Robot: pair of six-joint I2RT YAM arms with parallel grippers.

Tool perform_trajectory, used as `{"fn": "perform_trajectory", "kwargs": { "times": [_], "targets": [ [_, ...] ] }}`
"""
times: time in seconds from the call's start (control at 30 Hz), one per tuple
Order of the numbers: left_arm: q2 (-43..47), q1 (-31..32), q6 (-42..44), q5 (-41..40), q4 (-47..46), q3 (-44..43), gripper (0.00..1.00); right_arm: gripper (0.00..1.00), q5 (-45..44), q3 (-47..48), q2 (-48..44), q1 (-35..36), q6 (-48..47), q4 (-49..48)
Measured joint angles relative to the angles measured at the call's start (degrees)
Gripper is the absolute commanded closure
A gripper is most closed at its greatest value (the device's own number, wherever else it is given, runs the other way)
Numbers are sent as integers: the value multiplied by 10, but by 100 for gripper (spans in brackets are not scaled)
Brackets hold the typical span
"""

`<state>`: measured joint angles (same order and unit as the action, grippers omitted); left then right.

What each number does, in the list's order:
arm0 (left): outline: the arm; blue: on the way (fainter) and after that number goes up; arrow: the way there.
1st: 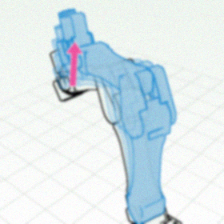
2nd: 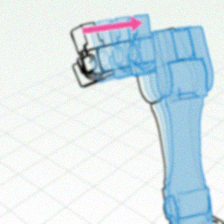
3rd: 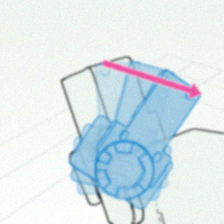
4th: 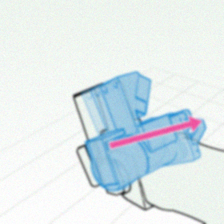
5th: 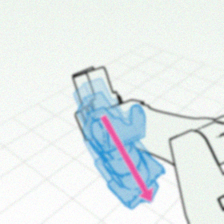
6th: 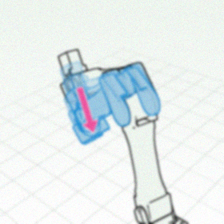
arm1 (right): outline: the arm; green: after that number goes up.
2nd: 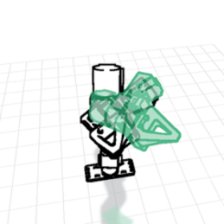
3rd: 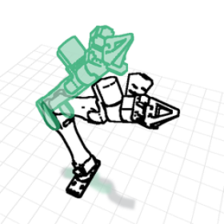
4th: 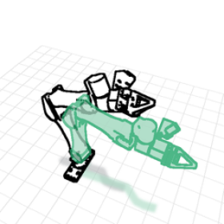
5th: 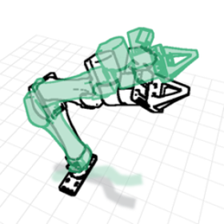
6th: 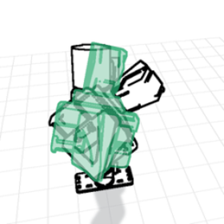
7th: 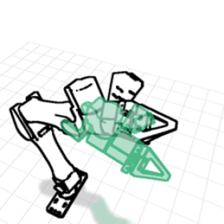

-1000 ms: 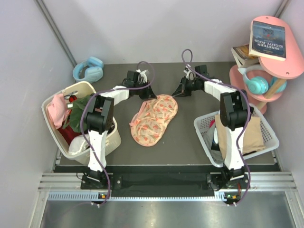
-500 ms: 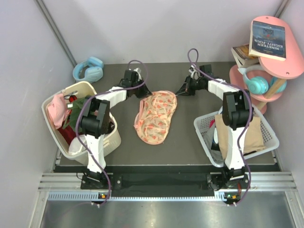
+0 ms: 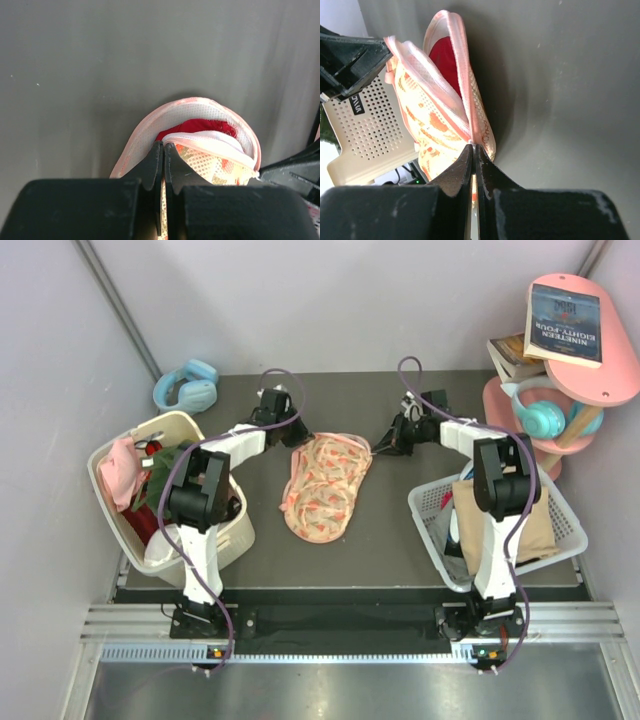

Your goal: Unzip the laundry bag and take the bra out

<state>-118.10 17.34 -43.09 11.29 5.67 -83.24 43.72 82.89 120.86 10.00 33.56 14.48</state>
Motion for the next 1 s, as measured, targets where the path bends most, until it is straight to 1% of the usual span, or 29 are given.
{"fn": "perform_trajectory", "kwargs": {
  "times": [0.13,0.17,0.2,0.23,0.3,0.33,0.37,0.43,0.47,0.53,0.6,0.67,0.7,0.73,0.8,0.87,0.9,0.93,0.97,1.0],
  "targets": [
    [0,0,-8,-2,-2,0,100,100,-4,-17,-16,6,6,-10],
    [0,0,-7,-2,-3,0,96,100,-6,-17,-17,7,6,-12],
    [0,0,-8,0,-9,1,88,100,-8,-17,-17,7,6,-13],
    [0,-1,-8,3,-19,3,67,100,-10,-17,-17,7,6,-12],
    [0,-1,-4,16,-36,7,50,100,-18,-12,-17,7,4,-1],
    [0,-2,-7,24,-47,10,39,100,-22,-5,-16,7,0,9],
    [0,-4,-7,30,-56,12,34,100,-28,9,-13,7,-4,26],
    [0,-11,-3,45,-66,13,29,100,-42,56,2,7,-17,54],
    [2,-13,1,49,-68,14,21,100,-50,78,10,7,-22,64],
    [10,-18,17,59,-67,18,16,100,-69,134,32,7,-35,80],
    [28,-21,37,61,-56,25,14,98,-87,189,54,7,-46,92],
    [53,-21,61,63,-39,33,14,92,-103,239,76,7,-53,97],
    [63,-21,71,64,-31,34,14,88,-106,256,85,7,-54,97],
    [78,-19,85,64,-19,35,13,74,-108,277,97,7,-55,96],
    [103,-14,104,64,-5,40,13,56,-111,306,118,7,-52,86],
    [129,-7,122,63,9,47,13,33,-109,323,133,8,-47,73],
    [138,-3,129,61,17,49,12,27,-108,329,139,9,-45,66],
    [148,2,138,57,28,49,10,20,-107,332,143,11,-45,61],
    [157,8,148,49,40,49,8,19,-110,332,144,12,-51,61],
    [163,12,156,40,48,49,1,18,-115,332,144,12,-54,63]
  ]
}}
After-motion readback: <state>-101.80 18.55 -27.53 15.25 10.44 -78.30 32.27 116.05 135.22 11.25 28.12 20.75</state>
